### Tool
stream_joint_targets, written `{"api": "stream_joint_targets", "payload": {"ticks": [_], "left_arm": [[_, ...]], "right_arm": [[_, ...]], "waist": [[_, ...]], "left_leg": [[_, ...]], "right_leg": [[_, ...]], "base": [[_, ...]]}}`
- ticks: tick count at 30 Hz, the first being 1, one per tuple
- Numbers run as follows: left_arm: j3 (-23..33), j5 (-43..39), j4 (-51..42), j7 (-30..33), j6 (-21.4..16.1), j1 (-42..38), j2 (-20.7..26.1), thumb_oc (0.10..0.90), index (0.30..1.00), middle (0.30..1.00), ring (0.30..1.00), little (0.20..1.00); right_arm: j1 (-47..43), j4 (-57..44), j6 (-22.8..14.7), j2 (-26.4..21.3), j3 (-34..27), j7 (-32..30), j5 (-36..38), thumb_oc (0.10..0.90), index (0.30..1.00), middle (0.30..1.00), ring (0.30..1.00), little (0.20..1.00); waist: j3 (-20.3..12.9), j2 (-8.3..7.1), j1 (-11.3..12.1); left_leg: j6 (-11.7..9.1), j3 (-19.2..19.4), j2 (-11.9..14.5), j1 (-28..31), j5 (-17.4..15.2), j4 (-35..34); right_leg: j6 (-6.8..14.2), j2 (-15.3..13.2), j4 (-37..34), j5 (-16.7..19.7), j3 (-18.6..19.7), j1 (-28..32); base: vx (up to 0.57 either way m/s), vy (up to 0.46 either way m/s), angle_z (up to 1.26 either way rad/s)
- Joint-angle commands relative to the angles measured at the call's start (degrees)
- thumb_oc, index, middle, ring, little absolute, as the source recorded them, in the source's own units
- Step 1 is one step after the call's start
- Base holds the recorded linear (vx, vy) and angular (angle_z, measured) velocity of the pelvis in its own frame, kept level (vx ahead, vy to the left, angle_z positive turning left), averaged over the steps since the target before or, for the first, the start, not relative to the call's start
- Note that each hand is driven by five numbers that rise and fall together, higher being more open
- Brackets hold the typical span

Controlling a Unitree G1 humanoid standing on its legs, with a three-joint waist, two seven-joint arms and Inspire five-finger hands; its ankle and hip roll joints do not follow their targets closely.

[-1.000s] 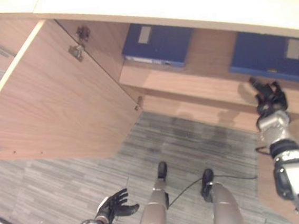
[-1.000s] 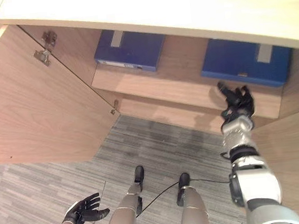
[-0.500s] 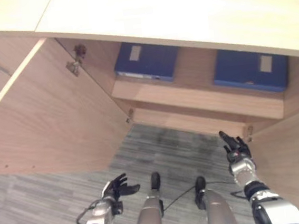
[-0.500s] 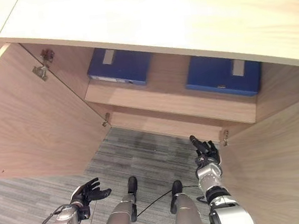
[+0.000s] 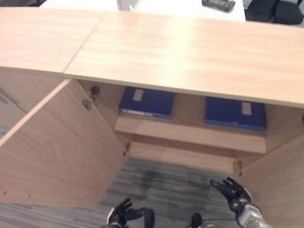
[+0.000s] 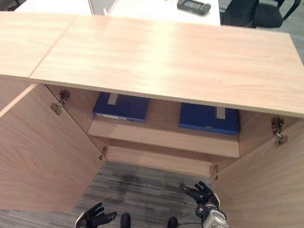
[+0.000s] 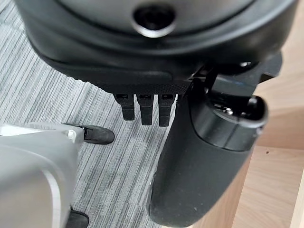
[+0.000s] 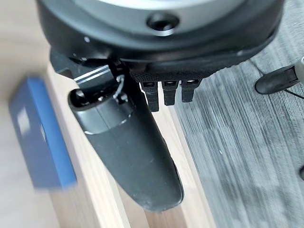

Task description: Put the empty folder in the office cabinet

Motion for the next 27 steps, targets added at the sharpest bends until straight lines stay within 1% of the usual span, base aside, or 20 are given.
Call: {"api": "stream_joint_targets", "payload": {"ticks": [1, 3, 6, 7, 8, 9, 11, 12, 13, 14, 16, 17, 18, 19, 20, 21, 22, 25, 26, 27], "left_arm": [[0.5, 2.8, -2.4, -1.6, -2.4, -0.4, 2.4, 0.8, 0.9, 0.9, 0.9, 0.9], [0.7, 3.3, -2.5, -1.8, -2.5, 0.8, 2.3, 0.8, 0.9, 0.9, 0.9, 0.9], [1.1, 3.5, -1.9, -1.3, -2.5, 1.2, 1.8, 0.8, 0.9, 0.9, 0.9, 0.9], [1.5, 3.2, -2.0, -1.3, -2.6, 1.5, 1.8, 0.8, 0.9, 0.9, 0.9, 0.9], [1.5, 3.2, -2.1, -1.3, -2.6, 1.5, 1.8, 0.8, 0.9, 0.9, 0.9, 0.9], [1.8, 2.6, -2.5, -1.3, -2.7, 1.8, 1.8, 0.8, 0.9, 0.9, 0.9, 0.9], [1.3, 2.0, -3.7, -1.3, -2.8, 1.7, 1.8, 0.8, 0.9, 0.9, 0.9, 0.9], [0.8, 1.7, -4.6, -1.3, -2.8, 1.6, 1.6, 0.8, 0.9, 0.9, 0.9, 0.9], [0.5, 1.1, -5.5, -1.4, -2.7, 1.4, 1.1, 0.8, 0.9, 0.9, 0.9, 0.9], [0.5, 1.1, -5.6, -1.4, -2.6, 1.3, 1.1, 0.8, 0.9, 0.9, 0.9, 0.9], [0.6, 0.2, -6.4, -1.3, -2.7, 1.1, 0.5, 0.8, 0.9, 0.9, 0.9, 0.9], [0.8, 0.7, -6.6, -1.6, -2.7, 2.0, 0.3, 0.8, 0.9, 0.9, 0.9, 0.9], [0.8, 0.7, -6.7, -1.6, -2.6, 2.1, 0.3, 0.8, 0.9, 0.9, 0.9, 0.9], [0.7, 1.4, -6.5, -1.7, -2.5, 2.9, -0.1, 0.8, 0.9, 0.9, 0.9, 0.9], [0.9, 1.7, -6.1, -1.7, -2.5, 3.1, -0.1, 0.8, 0.9, 0.9, 0.9, 0.9], [0.9, 1.7, -6.0, -1.7, -2.5, 3.1, -0.1, 0.8, 0.9, 0.9, 0.9, 0.9], [1.0, 2.0, -5.6, -1.7, -2.5, 2.8, 0.0, 0.8, 0.9, 0.9, 0.9, 0.9], [1.4, 2.5, -5.2, -1.7, -2.3, 2.2, 0.6, 0.8, 0.9, 0.9, 0.9, 0.9], [1.4, 2.9, -5.4, -1.8, -2.3, 2.0, 0.9, 0.8, 0.9, 0.9, 0.9, 0.9], [1.5, 3.1, -5.7, -1.7, -2.4, 1.6, 1.3, 0.8, 0.9, 0.9, 0.9, 0.9]], "right_arm": [[-0.6, -9.5, -2.7, -2.5, 2.4, 3.7, -10.1, 0.8, 0.9, 0.9, 0.9, 0.9], [-0.3, -9.8, -2.8, -2.5, 4.2, 4.0, -12.9, 0.8, 0.9, 0.9, 0.9, 0.9], [-0.3, -10.2, -2.7, -1.9, 6.4, 4.1, -16.6, 0.8, 0.9, 0.9, 0.9, 0.9], [-0.1, -10.2, -2.7, -1.7, 6.5, 4.3, -16.6, 0.8, 0.9, 0.9, 0.9, 0.9], [-0.1, -10.2, -2.7, -1.6, 6.5, 4.3, -16.6, 0.8, 0.9, 0.9, 0.9, 0.9], [0.6, -10.0, -3.2, -1.3, 6.3, 4.4, -16.4, 0.8, 0.9, 0.9, 0.9, 0.9], [1.6, -11.4, -3.7, -1.6, 5.5, 3.8, -16.2, 0.8, 0.9, 0.9, 0.9, 0.9], [1.6, -11.8, -4.0, -2.1, 5.0, 3.4, -16.2, 0.8, 0.9, 0.9, 0.9, 0.9], [1.4, -12.0, -3.9, -2.7, 4.4, 2.9, -16.6, 0.8, 0.9, 0.9, 0.9, 0.9], [1.4, -12.0, -3.9, -2.7, 4.4, 2.9, -16.6, 0.8, 0.9, 0.9, 0.9, 0.9], [1.4, -11.9, -3.7, -3.3, 3.9, 2.4, -17.3, 0.8, 0.9, 0.9, 0.9, 0.9], [2.2, -11.8, -3.2, -3.7, 3.1, 2.6, -18.0, 0.8, 0.9, 0.9, 0.9, 0.9], [2.3, -11.8, -3.2, -3.7, 3.1, 2.7, -18.1, 0.8, 0.9, 0.9, 0.9, 0.9], [2.9, -12.0, -2.6, -3.5, 2.4, 3.1, -18.2, 0.8, 0.9, 0.9, 0.9, 0.9], [2.8, -11.9, -2.5, -3.3, 2.4, 3.3, -18.3, 0.8, 0.9, 0.9, 0.9, 0.9], [2.8, -11.9, -2.5, -3.3, 2.4, 3.3, -18.3, 0.8, 0.9, 0.9, 0.9, 0.9], [2.6, -11.6, -2.4, -3.1, 2.1, 3.2, -18.4, 0.8, 0.9, 0.9, 0.9, 0.9], [1.8, -10.9, -1.8, -2.1, 1.5, 2.9, -18.6, 0.8, 0.9, 0.9, 0.9, 0.9], [1.5, -10.9, -1.9, -1.6, 1.5, 2.8, -18.9, 0.8, 0.9, 0.9, 0.9, 0.9], [0.9, -10.1, -1.8, -0.9, 1.4, 2.6, -19.0, 0.8, 0.9, 0.9, 0.9, 0.9]], "waist": [[-2.0, -2.06, 2.5], [-2.2, -2.78, 3.8], [-3.1, -3.36, 5.4], [-3.4, -3.57, 5.8], [-3.4, -3.58, 5.8], [-3.8, -3.83, 7.0], [-3.2, -3.98, 7.8], [-2.8, -3.94, 7.3], [-2.6, -3.77, 6.4], [-2.8, -3.81, 6.3], [-2.6, -3.44, 4.0], [-3.0, -2.85, 2.1], [-3.0, -2.81, 2.1], [-3.5, -2.05, 1.6], [-3.8, -1.89, 1.7], [-3.8, -1.95, 1.7], [-4.1, -1.98, 1.9], [-4.2, -2.32, 2.4], [-4.2, -2.56, 2.8], [-4.2, -2.44, 3.4]], "left_leg": [[-1.4, 1.2, 1.3, 2.4, -9.3, 6.2], [-1.6, 0.5, 1.5, 2.7, -9.9, 7.6], [-1.5, -0.8, 1.5, 3.6, -10.0, 7.0], [-1.5, -1.3, 1.4, 3.8, -9.8, 6.4], [-1.5, -1.4, 1.4, 3.8, -9.8, 6.4], [-1.7, -2.5, 1.1, 3.2, -9.1, 5.6], [-2.4, -2.7, 1.2, 0.8, -7.7, 6.5], [-2.9, -0.7, 2.1, -0.8, -7.2, 7.7], [-2.7, 4.3, 3.9, -1.9, -6.4, 8.3], [-2.6, 4.2, 3.8, -2.2, -6.1, 8.1], [-2.0, 16.7, 8.9, -1.0, -6.1, 9.6], [-2.8, 23.5, 11.5, 0.4, -7.2, 11.8], [-2.8, 23.5, 11.6, 0.3, -7.3, 11.9], [-2.9, 24.6, 10.8, 0.7, -7.3, 10.7], [-2.6, 24.3, 10.0, 1.2, -7.6, 9.2], [-2.5, 24.3, 9.8, 1.3, -7.6, 9.0], [-2.2, 23.8, 8.9, 1.4, -7.6, 8.0], [-0.8, 23.3, 6.9, 1.1, -8.3, 7.6], [0.0, 23.4, 6.0, 1.3, -8.8, 7.3], [1.3, 23.1, 4.3, 1.8, -9.5, 6.4]], "right_leg": [[2.4, -1.1, 2.1, -1.2, -1.8, 0.5], [2.1, -0.8, 1.6, -1.8, -2.6, 2.3], [2.0, -0.6, 0.7, -1.9, -3.6, 3.8], [2.1, -0.6, 0.2, -1.7, -4.0, 4.1], [2.1, -0.5, 0.1, -1.7, -4.0, 4.2], [2.3, -0.9, -1.1, -1.2, -5.6, 4.7], [2.5, -2.0, -2.0, -0.6, -9.0, 5.4], [2.7, -2.8, -2.3, -0.7, -11.2, 5.8], [3.0, -3.9, -2.5, -0.2, -13.2, 5.9], [3.0, -4.0, -2.6, 0.1, -13.3, 5.6], [3.5, -5.9, -2.5, 1.1, -16.3, 5.8], [3.8, -7.0, -2.0, 0.6, -17.5, 6.5], [3.8, -7.0, -2.0, 0.6, -17.5, 6.5], [3.9, -7.8, -0.9, 1.1, -18.4, 6.5], [4.1, -8.1, -0.5, 1.4, -18.3, 6.5], [4.2, -8.3, -0.4, 1.4, -18.3, 6.5], [4.6, -9.0, 0.2, 1.8, -18.5, 6.3], [5.5, -11.0, 2.8, 2.6, -18.6, 5.8], [6.3, -12.1, 3.9, 2.8, -18.5, 5.7], [7.8, -13.9, 7.7, 4.2, -18.4, 4.9]], "base": [[0.03, -0.098, 0.22], [0.02, -0.088, 0.22], [0.01, -0.037, 0.26], [-0.02, -0.012, 0.19], [-0.06, -0.008, 0.24], [-0.1, 0.006, 0.33], [-0.13, 0.046, 0.41], [-0.13, 0.142, 0.95], [-0.09, 0.132, 1.16], [-0.1, 0.161, 1.34], [-0.06, 0.227, 1.23], [0.0, 0.206, 1.01], [0.09, 0.242, 0.93], [0.08, 0.191, 1.08], [0.08, 0.196, 1.24], [0.04, 0.14, 0.86], [0.04, 0.134, 0.62], [0.06, 0.163, 0.35], [0.09, 0.227, 0.5], [0.07, 0.188, 0.42]]}}
